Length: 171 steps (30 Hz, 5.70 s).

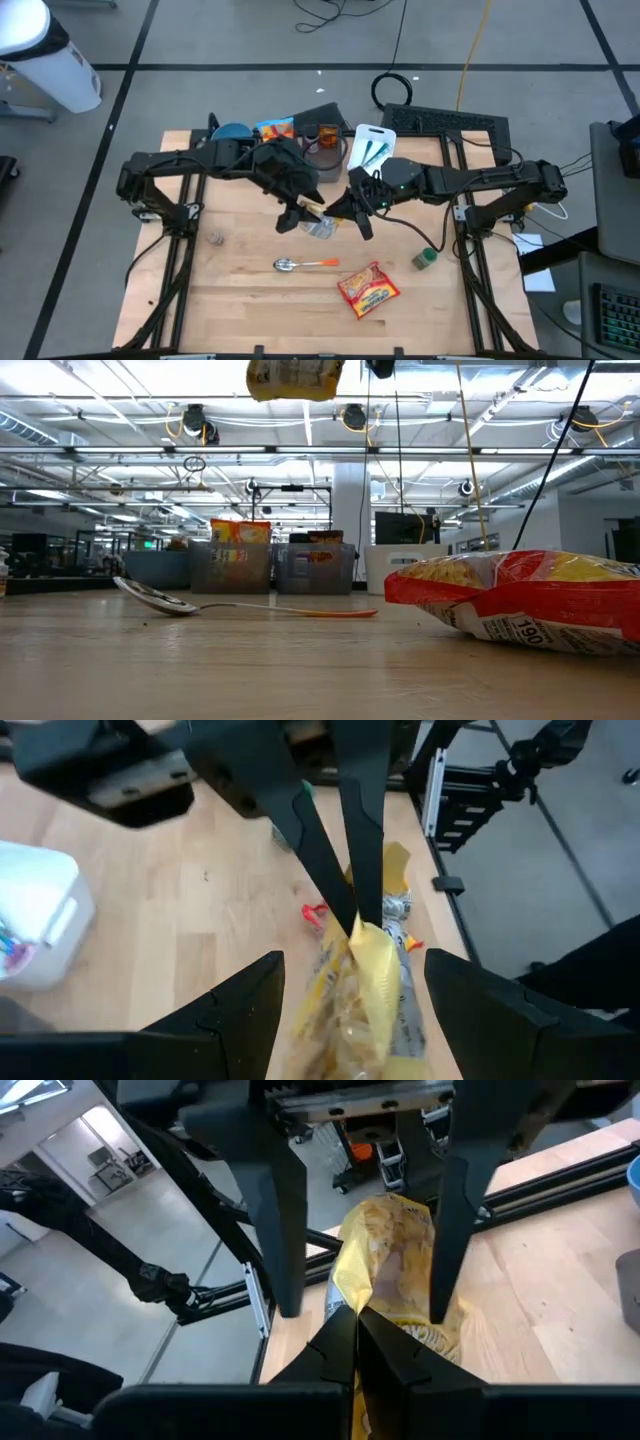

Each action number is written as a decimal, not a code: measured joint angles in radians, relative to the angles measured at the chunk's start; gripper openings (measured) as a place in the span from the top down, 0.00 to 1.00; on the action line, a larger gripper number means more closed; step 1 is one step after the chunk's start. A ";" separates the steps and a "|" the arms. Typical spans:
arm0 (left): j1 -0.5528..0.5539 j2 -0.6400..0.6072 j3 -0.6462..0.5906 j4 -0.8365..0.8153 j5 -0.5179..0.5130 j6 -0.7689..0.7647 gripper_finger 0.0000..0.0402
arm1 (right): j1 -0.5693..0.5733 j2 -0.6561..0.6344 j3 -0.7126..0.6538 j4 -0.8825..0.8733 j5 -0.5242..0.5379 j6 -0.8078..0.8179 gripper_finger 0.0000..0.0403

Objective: Pick & Place Food Item
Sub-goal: Put the yellow noodle pack into the left black bin

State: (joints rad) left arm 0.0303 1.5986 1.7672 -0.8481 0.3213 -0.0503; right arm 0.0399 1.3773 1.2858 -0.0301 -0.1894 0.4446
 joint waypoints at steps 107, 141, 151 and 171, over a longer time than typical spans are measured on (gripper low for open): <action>0.029 -0.020 0.000 -0.001 0.044 -0.033 0.64 | 0.002 -0.001 0.000 0.001 -0.025 -0.001 1.00; 0.029 -0.012 0.000 0.002 0.068 0.006 0.99 | 0.001 0.000 0.000 0.015 -0.025 -0.011 1.00; 0.029 -0.019 0.000 -0.003 0.070 -0.010 0.99 | 0.001 0.000 0.000 0.032 -0.025 -0.004 0.82; 0.153 -0.144 -0.001 -0.039 0.039 -0.032 1.00 | -0.048 -0.132 0.000 -0.057 0.288 -0.032 0.50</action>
State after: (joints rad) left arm 0.1836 1.4548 1.7660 -0.8872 0.3600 -0.0826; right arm -0.0081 1.2458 1.2854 -0.0875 0.0988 0.4125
